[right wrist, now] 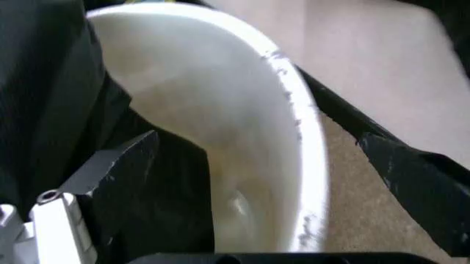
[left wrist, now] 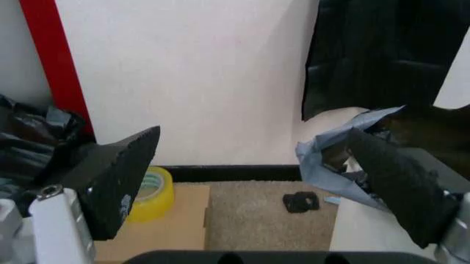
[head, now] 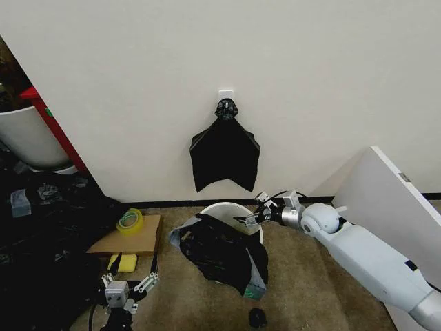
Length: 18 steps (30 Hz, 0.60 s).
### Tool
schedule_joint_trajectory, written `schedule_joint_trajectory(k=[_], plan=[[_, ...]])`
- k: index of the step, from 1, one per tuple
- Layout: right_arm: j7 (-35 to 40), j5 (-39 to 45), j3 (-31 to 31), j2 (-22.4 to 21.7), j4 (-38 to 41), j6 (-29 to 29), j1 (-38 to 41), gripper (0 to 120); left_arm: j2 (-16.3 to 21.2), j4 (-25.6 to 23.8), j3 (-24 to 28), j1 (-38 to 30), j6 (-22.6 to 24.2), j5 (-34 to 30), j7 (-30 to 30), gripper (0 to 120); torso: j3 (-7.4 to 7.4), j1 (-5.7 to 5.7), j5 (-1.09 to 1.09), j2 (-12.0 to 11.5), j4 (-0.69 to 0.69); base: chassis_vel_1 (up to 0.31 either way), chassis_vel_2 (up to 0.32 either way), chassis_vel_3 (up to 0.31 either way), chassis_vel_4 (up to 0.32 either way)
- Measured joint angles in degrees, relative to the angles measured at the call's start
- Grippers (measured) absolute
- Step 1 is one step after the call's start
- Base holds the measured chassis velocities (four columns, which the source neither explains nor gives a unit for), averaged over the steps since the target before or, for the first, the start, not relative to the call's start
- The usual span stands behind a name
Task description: Place the garbage bag over the trash bin.
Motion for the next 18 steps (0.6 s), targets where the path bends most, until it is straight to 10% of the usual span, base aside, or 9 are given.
schedule_joint_trajectory(k=[18], plan=[[-5.03,-1.91,-8.99,4.87,-10.98,3.02,10.20,41,-1.09,-0.83,2.69,-0.28,1.18,-0.76,-0.30,100,0.00,0.00,-0.01,0.01,0.01,0.000,0.000,0.000,0.000]])
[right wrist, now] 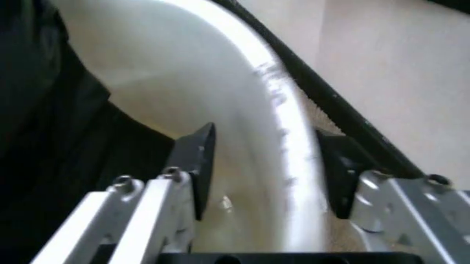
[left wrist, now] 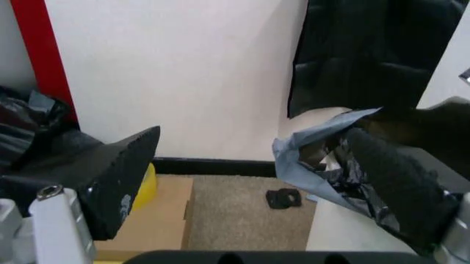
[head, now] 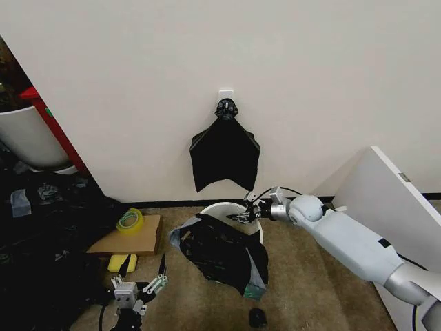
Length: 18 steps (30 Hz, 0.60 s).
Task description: Place the garbage bag over the trash bin.
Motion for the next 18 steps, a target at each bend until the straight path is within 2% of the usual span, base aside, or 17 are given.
schedule_joint_trajectory(k=[1,5,7,10,13,18], plan=[[0.00,0.00,0.00,0.00,0.00,0.00,0.00,41,0.00,0.00,0.00,0.00,0.00,0.00,0.00,100,0.00,0.00,0.00,0.00,0.00,0.000,0.000,0.000,0.000],[-0.68,1.54,-0.48,-0.28,0.11,-0.02,0.59,23,0.07,0.45,0.19,-0.51,0.09,-0.39,-0.03,100,0.00,0.00,0.01,0.00,0.00,0.000,0.000,0.000,0.000],[-0.79,1.54,-0.65,-0.32,0.22,0.01,0.58,21,0.08,0.69,0.18,-0.74,0.09,-0.44,-0.03,100,0.00,0.00,0.01,0.00,-0.01,0.000,0.000,0.000,0.000],[-1.06,1.45,-1.16,-0.31,0.84,0.05,0.15,7,0.18,0.98,0.02,-1.29,0.10,-1.04,-0.07,100,-0.01,0.00,0.02,0.00,0.00,0.000,0.000,0.000,0.000],[-1.06,1.15,-1.18,-0.08,0.80,0.06,0.03,2,0.16,0.84,-0.10,-1.32,0.18,-1.20,-0.09,100,-0.01,-0.01,0.00,0.00,-0.01,0.000,0.000,0.000,0.000],[-0.79,0.78,-0.01,0.18,0.79,0.01,-0.67,2,0.00,0.98,-0.73,-1.28,0.25,-1.22,-0.58,100,-0.01,-0.01,0.01,0.00,0.01,0.000,0.000,0.000,0.000]])
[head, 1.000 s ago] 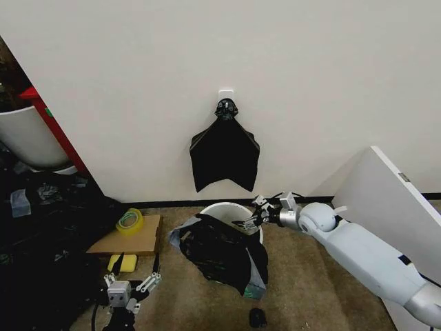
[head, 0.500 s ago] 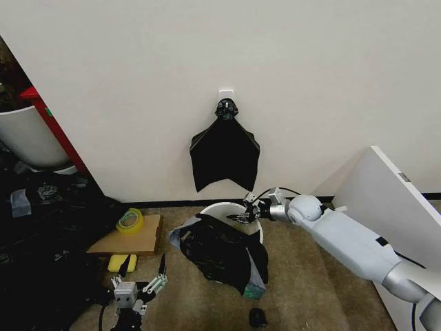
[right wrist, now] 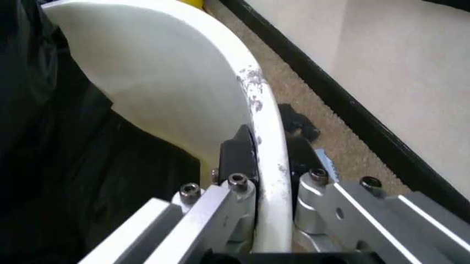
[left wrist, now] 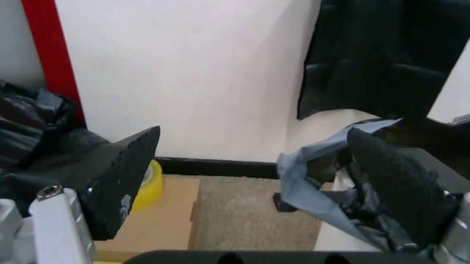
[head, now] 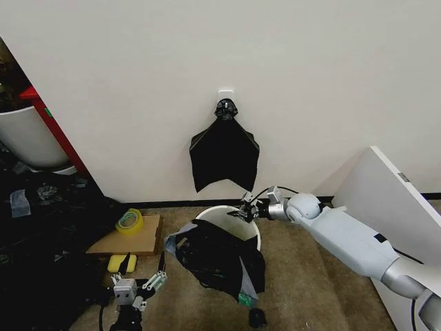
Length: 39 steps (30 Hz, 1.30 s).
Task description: Place the garbage bag over the trash bin.
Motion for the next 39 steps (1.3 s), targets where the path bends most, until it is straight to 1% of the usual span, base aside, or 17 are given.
schedule_joint_trajectory(k=[2,6,9,13,17,18,20,22,24,26,27,29,30,31,33,36,39], plan=[[0.14,0.02,0.24,-0.09,0.00,0.00,-0.19,2,0.01,-0.04,-0.10,0.09,0.00,-0.13,-0.04,100,0.00,0.00,0.01,0.00,0.00,0.000,0.000,0.000,0.000],[1.70,2.19,3.18,-0.55,0.20,-0.13,-2.77,2,0.11,-0.77,-0.52,0.37,0.07,-0.70,-0.06,100,0.01,0.00,0.01,0.00,0.00,0.000,0.000,0.000,0.000],[6.18,7.80,7.15,-2.14,2.59,-0.55,-7.26,2,0.20,-1.33,-0.68,0.11,0.52,-1.43,-0.06,100,0.00,0.00,0.02,0.00,-0.01,0.000,0.000,0.000,0.000],[9.83,11.56,8.07,-3.08,4.21,1.32,-9.44,2,0.26,-1.28,-0.42,-0.31,0.79,-1.62,-0.06,100,0.00,0.00,0.01,0.00,-0.01,0.000,0.000,0.000,0.000],[15.23,16.53,11.22,-4.75,9.71,0.68,-13.62,2,0.65,-1.52,0.52,-0.92,1.69,-2.06,-0.09,100,0.01,0.00,0.00,0.00,0.00,0.000,0.000,0.000,0.000],[15.23,16.53,11.22,-4.75,9.71,0.68,-13.62,2,0.65,-1.52,0.52,-0.92,1.69,-2.06,-0.09,100,0.01,0.00,0.00,0.00,0.00,0.000,0.000,0.000,0.000],[18.54,18.43,13.45,-5.92,14.03,-1.27,-16.34,2,0.93,-1.98,0.78,-1.18,2.07,-2.29,-0.11,100,0.00,0.00,0.00,0.00,0.00,0.000,0.000,0.000,0.000],[19.55,18.72,14.12,-6.17,15.06,-1.89,-17.06,2,1.00,-2.09,0.82,-1.21,2.14,-2.34,-0.11,100,0.00,0.00,0.00,0.00,0.00,0.000,0.000,0.000,0.000],[24.44,19.99,17.76,-6.88,19.55,-4.83,-21.27,2,1.31,-2.50,0.92,-1.26,2.31,-2.53,-0.18,100,0.00,0.00,0.01,0.00,-0.01,0.000,0.000,0.000,0.000],[27.06,20.26,20.38,-6.98,21.69,-5.72,-24.22,2,1.48,-2.63,0.93,-1.24,2.32,-2.64,-0.20,100,0.00,0.00,0.01,0.00,0.01,0.000,0.000,0.000,0.000],[27.06,20.26,20.38,-6.98,21.69,-5.72,-24.22,2,1.48,-2.63,0.93,-1.24,2.32,-2.64,-0.20,100,0.00,0.00,0.01,0.00,0.01,0.000,0.000,0.000,0.000],[29.39,20.26,23.13,-6.99,24.01,-6.22,-27.67,2,1.70,-2.68,0.93,-1.26,2.33,-2.94,-0.21,100,0.00,0.00,0.00,0.00,-0.01,0.000,0.000,0.000,0.000],[30.72,20.19,24.76,-6.93,25.41,-6.68,-29.56,2,1.85,-2.68,0.94,-1.35,2.36,-3.12,-0.23,100,0.00,0.00,0.03,0.00,-0.01,0.000,0.000,0.000,0.000],[30.72,20.19,24.76,-6.93,25.41,-6.68,-29.56,2,1.85,-2.68,0.94,-1.35,2.36,-3.12,-0.23,100,0.00,0.00,0.03,0.00,-0.01,0.000,0.000,0.000,0.000],[35.55,20.16,29.79,-5.93,29.79,-8.40,-35.11,2,2.16,-2.62,1.04,-1.87,2.60,-3.51,-0.37,100,0.00,0.00,0.00,0.00,-0.01,0.000,0.000,0.000,0.000],[39.36,20.37,32.98,-4.40,32.79,-9.13,-38.52,2,2.30,-2.79,1.21,-2.26,3.02,-3.66,-0.56,100,0.00,0.00,0.00,0.00,-0.01,0.000,0.000,0.000,0.000],[41.36,20.57,34.10,-3.61,34.04,-9.47,-39.76,2,2.35,-3.13,1.26,-2.29,3.22,-3.71,-0.61,100,0.00,0.00,0.00,0.00,-0.01,0.000,0.000,0.000,0.000]])
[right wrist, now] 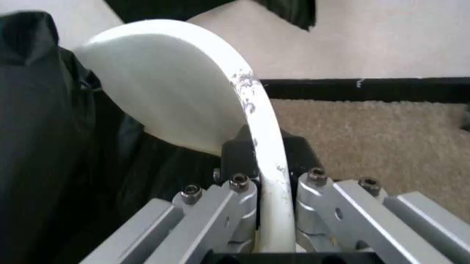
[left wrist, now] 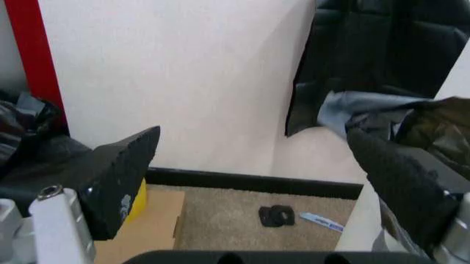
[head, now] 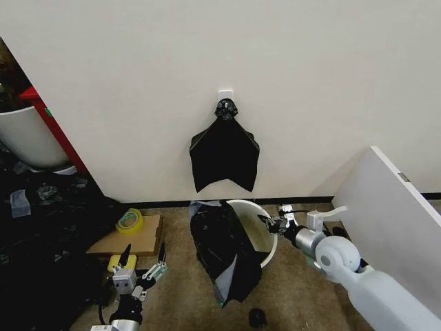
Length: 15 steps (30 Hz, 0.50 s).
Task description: Place the garbage bag over the trash bin.
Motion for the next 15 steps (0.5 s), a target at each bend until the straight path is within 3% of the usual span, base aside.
schedule_joint_trajectory(k=[10,15], plan=[[5.71,0.16,1.83,4.43,2.39,-0.53,-2.65,2,0.07,-0.60,0.36,-0.26,0.62,-0.01,-0.17,100,0.01,0.00,-0.01,0.00,0.01,0.000,0.000,0.000,0.000],[13.25,-0.23,1.05,7.83,4.06,-1.50,-3.52,2,0.31,-0.97,0.27,-0.16,0.73,-0.01,-0.21,100,0.01,0.00,0.00,0.00,0.01,0.000,0.000,0.000,0.000]])
